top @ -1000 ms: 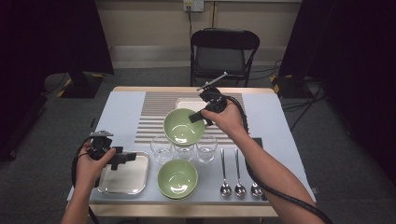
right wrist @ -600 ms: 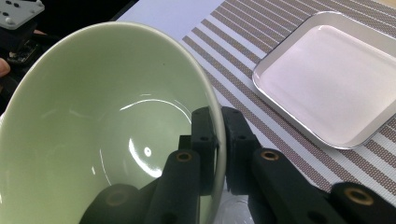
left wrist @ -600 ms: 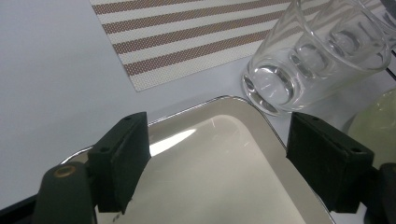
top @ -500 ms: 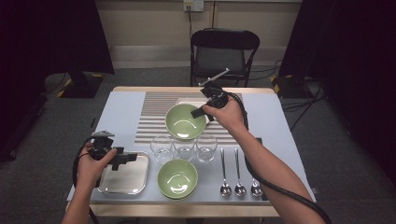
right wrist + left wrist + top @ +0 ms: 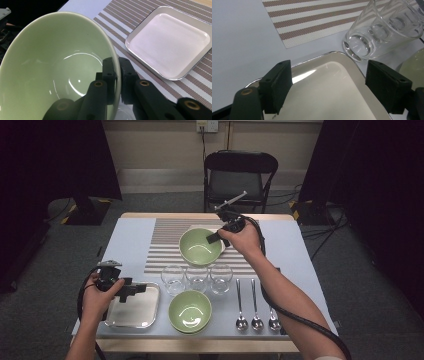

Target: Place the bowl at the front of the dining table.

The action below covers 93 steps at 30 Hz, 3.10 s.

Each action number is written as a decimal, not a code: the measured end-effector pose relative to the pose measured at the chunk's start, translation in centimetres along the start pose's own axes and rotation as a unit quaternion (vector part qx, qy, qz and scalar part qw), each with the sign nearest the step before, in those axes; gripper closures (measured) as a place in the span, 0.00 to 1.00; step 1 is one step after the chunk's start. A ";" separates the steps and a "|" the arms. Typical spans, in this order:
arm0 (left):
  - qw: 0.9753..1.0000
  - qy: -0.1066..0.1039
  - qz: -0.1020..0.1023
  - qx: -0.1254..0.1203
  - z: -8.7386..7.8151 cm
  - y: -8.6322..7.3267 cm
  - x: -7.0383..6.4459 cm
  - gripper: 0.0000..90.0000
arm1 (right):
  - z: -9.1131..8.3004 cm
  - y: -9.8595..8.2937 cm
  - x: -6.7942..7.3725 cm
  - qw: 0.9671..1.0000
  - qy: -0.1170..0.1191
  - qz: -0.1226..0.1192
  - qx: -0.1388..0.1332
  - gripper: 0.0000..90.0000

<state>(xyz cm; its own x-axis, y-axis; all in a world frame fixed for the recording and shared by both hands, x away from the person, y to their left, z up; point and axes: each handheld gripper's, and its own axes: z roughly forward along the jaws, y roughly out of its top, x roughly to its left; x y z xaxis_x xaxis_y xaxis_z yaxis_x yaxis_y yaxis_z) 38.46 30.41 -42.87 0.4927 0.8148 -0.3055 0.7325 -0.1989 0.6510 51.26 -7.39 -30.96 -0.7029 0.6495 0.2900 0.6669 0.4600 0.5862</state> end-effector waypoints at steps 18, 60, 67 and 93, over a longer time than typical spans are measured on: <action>1.000 0.001 -0.002 -0.001 0.0 -0.1 0.2 0.24 | 0.5 1.0 -1.1 1.000 -0.016 0.017 -0.005 0.94; 1.000 -0.006 -0.008 -0.015 -0.3 -0.2 0.5 0.23 | 1.9 2.2 -3.5 0.998 -0.039 0.053 -0.017 0.94; 1.000 -0.005 -0.008 -0.015 -0.3 -0.2 0.5 0.23 | 2.1 2.3 -4.0 0.997 -0.043 0.059 -0.020 0.94; 1.000 -0.008 -0.011 -0.011 -0.1 -0.4 0.6 0.23 | 3.0 2.5 -5.6 0.994 -0.063 0.080 -0.023 0.94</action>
<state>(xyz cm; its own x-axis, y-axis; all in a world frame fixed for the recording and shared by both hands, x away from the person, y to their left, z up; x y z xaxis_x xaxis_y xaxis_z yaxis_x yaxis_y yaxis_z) 38.44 31.05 -43.24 0.4843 0.8095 -0.3318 0.7335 -0.1689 0.6584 57.63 -8.07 -33.33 -0.5496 0.7846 0.2871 0.7540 0.3178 0.5749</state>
